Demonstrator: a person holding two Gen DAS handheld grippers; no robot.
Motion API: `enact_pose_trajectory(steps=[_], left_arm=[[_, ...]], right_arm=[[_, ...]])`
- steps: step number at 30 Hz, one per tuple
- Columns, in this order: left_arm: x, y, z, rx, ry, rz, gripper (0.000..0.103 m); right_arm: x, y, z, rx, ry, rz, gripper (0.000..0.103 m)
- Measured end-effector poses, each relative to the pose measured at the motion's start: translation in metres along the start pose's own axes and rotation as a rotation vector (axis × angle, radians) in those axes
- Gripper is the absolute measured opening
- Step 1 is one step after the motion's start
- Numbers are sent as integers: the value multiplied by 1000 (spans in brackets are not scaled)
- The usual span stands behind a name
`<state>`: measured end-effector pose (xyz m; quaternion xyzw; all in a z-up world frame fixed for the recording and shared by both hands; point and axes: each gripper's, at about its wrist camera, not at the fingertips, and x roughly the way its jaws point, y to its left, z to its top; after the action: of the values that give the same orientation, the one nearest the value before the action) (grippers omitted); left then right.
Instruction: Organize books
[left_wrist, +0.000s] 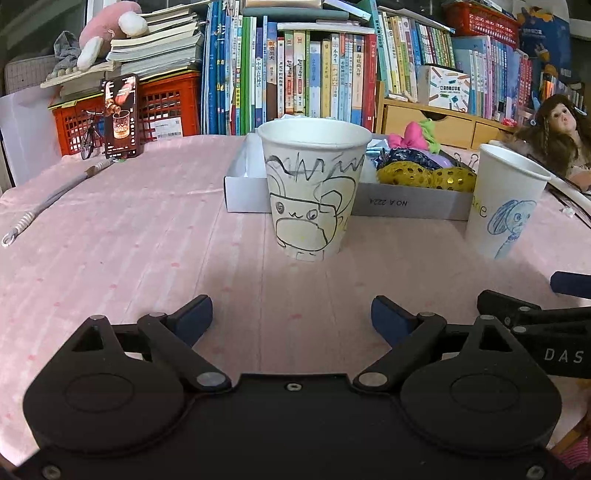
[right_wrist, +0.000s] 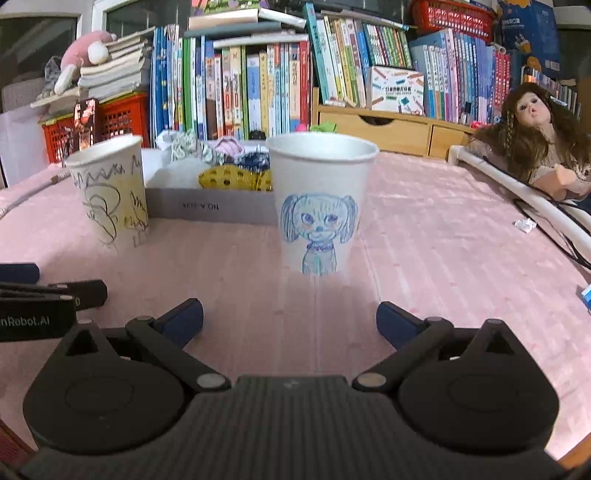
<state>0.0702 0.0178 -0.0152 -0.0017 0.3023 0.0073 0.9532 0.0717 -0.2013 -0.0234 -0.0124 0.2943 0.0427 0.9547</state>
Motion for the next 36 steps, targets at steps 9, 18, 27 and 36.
enact_pose_trajectory(steps=[9,18,27,36], left_arm=[[2,-2,-3,9,-13,4,101],[4,-2,-2,10,-10,-1,103],[4,-1,-2,13,-12,-2,103],[4,-2,-2,13,-14,-2,103]], right_arm=[[3,-2,0,10,22,10,103],[4,-3,1,11,25,15,103],[5,-3,1,11,25,15,103],[5,-2,1,11,25,15,103]])
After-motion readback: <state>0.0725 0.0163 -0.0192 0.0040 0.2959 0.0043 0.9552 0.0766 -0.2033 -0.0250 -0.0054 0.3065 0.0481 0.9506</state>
